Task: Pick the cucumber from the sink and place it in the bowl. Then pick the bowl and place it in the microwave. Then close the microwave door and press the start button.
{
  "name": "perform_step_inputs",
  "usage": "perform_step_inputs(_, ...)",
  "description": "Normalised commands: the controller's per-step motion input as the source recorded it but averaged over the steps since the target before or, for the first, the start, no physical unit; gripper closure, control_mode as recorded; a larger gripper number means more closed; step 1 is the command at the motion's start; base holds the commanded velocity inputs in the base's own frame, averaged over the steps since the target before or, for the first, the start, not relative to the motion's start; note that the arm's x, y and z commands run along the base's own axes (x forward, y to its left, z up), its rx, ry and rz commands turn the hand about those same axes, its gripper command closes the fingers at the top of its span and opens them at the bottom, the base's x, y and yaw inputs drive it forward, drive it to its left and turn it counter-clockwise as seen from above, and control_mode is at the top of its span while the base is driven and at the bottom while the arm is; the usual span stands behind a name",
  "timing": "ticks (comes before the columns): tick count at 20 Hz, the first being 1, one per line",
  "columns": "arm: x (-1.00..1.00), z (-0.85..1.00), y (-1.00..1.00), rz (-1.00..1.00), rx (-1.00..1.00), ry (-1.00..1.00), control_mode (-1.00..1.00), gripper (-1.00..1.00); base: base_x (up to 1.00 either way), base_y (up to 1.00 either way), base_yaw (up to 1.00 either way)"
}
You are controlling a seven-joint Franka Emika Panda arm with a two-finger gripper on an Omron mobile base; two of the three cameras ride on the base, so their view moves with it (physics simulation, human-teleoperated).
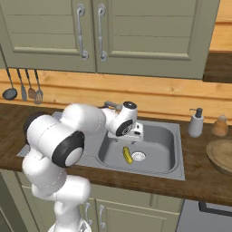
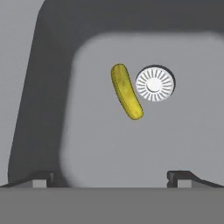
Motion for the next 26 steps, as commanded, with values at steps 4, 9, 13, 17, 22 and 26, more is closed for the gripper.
perform_step_inputs(4,0.35,-0.47,0.02,0.00,0.00,0.05,-1.00,-1.00,0.00,0.00,0.00)
perform_step_inputs(9,0.34,-0.33,0.00,0.00,0.00,0.05,-1.00,-1.00,0.00,0.00,0.00)
perform_step_inputs(13,0.31,-0.25,0.00,0.01,0.00,0.03,-1.00,-1.00,0.00,0.00,0.00)
perform_step_inputs(17,0.21,-0.33,0.00,0.01,0.00,0.00,-1.00,-1.00,0.00,0.00,0.00)
perform_step_inputs(22,0.08,-0.19,-0.14,0.06,0.03,0.00,-1.00,-1.00,0.00,0.00,0.00)
perform_step_inputs(26,0.07,-0.04,-0.18,0.04,0.09,0.00,-1.00,-1.00,0.00,0.00,0.00)
